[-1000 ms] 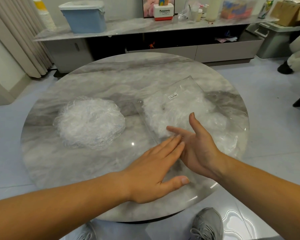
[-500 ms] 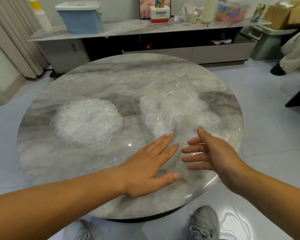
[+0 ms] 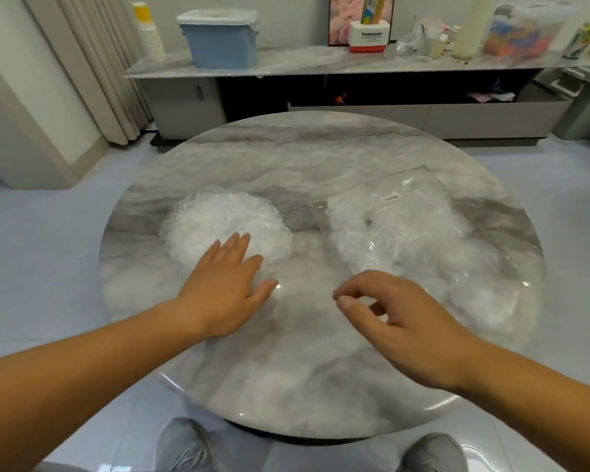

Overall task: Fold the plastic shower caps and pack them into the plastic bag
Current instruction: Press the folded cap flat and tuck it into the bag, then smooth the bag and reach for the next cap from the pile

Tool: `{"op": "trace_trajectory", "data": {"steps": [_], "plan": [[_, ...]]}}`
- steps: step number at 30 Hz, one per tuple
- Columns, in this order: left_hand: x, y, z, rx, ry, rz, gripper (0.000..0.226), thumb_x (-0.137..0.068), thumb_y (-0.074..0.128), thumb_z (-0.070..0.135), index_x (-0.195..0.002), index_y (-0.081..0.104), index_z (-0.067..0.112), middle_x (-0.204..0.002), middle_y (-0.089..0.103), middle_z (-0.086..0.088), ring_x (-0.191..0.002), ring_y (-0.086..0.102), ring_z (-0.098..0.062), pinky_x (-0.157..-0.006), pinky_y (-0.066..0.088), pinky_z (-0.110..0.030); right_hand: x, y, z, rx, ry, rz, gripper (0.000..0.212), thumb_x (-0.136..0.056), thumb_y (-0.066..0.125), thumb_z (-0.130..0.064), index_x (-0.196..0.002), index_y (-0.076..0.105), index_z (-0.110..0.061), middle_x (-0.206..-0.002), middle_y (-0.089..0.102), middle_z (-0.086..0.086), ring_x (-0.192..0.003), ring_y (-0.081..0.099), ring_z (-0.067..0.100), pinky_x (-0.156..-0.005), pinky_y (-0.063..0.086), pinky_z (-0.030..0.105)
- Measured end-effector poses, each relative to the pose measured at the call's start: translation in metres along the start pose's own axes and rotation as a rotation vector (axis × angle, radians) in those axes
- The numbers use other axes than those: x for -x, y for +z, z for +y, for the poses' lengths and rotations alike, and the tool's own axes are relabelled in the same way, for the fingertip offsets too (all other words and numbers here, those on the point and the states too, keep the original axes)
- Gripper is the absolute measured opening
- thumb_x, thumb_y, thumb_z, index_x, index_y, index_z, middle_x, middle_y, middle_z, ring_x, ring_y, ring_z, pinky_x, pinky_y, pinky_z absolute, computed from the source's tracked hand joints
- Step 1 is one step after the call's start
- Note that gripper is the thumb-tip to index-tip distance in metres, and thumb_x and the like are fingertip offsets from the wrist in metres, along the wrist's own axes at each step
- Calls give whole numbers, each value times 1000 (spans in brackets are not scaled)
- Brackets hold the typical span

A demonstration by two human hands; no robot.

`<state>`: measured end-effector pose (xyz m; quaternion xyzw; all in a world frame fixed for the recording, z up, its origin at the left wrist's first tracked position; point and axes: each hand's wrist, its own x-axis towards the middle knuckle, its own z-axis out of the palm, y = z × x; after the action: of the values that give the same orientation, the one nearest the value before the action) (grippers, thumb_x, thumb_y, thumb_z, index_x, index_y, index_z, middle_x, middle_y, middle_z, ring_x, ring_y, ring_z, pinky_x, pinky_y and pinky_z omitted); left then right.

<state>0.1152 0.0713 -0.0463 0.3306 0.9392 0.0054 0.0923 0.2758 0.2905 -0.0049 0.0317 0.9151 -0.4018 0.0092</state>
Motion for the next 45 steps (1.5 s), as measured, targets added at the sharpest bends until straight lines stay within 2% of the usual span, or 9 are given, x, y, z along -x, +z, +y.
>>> {"op": "trace_trajectory", "data": {"steps": [3, 8, 11, 13, 16, 20, 25, 35, 45], "plan": [[1, 7, -35, 36, -98, -7, 72, -99, 15, 65, -155, 34, 23, -169, -1, -8, -156, -7, -20, -126, -4, -39, -23, 29, -8, 185, -32, -198, 49, -98, 36, -61, -139, 53, -39, -148, 40, -26, -127, 32, -17, -98, 31, 3], [-4, 12, -62, 117, -101, 0, 65, -102, 23, 60, -149, 44, 19, -166, 24, -5, -153, 18, -20, -126, 4, -40, -47, 58, -1, 341, 45, -275, 57, -101, 33, -59, -150, 40, -32, -167, 17, -6, -155, 4, 8, -121, 10, 23], [-6, 12, -69, 157, -48, 122, 43, -102, 30, 56, -98, 58, 23, -110, 59, 8, -106, 52, -18, -115, 31, -44, -58, 61, 9, 380, 91, -217, 58, -101, 32, -58, -148, 45, -26, -163, 28, -3, -153, 14, 11, -122, 13, 25], [-4, 11, -70, 164, -12, 214, 40, -101, 35, 54, -77, 42, 25, -82, 44, 13, -81, 44, -14, -100, 41, -41, -64, 60, 16, 427, 80, -176, 60, -99, 30, -60, -144, 49, -24, -156, 39, -6, -148, 27, 12, -119, 20, 24], [-2, 12, -73, 164, 21, 163, 45, -102, 34, 57, -107, 61, 21, -120, 58, 6, -115, 51, -20, -110, 35, -36, -68, 57, 21, 463, 84, -139, 54, -101, 34, -56, -137, 55, -22, -141, 51, -9, -137, 41, 14, -112, 29, 23], [5, 13, -72, 138, 43, 60, 75, -92, 17, 73, -145, 48, 30, -168, 13, -1, -154, 9, -18, -121, 6, -31, -70, 56, 23, 465, 66, -107, 53, -100, 34, -56, -132, 59, -22, -133, 56, -10, -129, 47, 14, -108, 34, 25], [-1, 15, -75, 87, 33, 100, 84, -84, 4, 72, -127, 57, 22, -140, 50, 7, -138, 37, -16, -114, 21, -33, -62, 57, 23, 425, 10, -123, 62, -95, 27, -63, -130, 60, -25, -134, 55, -14, -129, 45, 9, -108, 35, 23], [37, -8, -34, 86, 284, 251, 68, -100, 28, 61, -142, 53, 14, -143, 54, -2, -132, 48, -20, -113, 33, -33, -43, 39, 5, 249, -205, 13, 51, -95, 32, -68, -122, 64, -39, -153, 38, -18, -144, 25, -2, -108, 20, 9], [90, 49, -21, 121, 529, 59, 46, -95, 52, 48, -137, 54, 28, -135, 56, 10, -118, 56, -10, -95, 50, -25, -19, 46, 23, 398, -368, -468, 64, -95, 25, -75, -116, 72, -36, -151, 45, -15, -140, 30, -5, -116, 30, 28]]}}
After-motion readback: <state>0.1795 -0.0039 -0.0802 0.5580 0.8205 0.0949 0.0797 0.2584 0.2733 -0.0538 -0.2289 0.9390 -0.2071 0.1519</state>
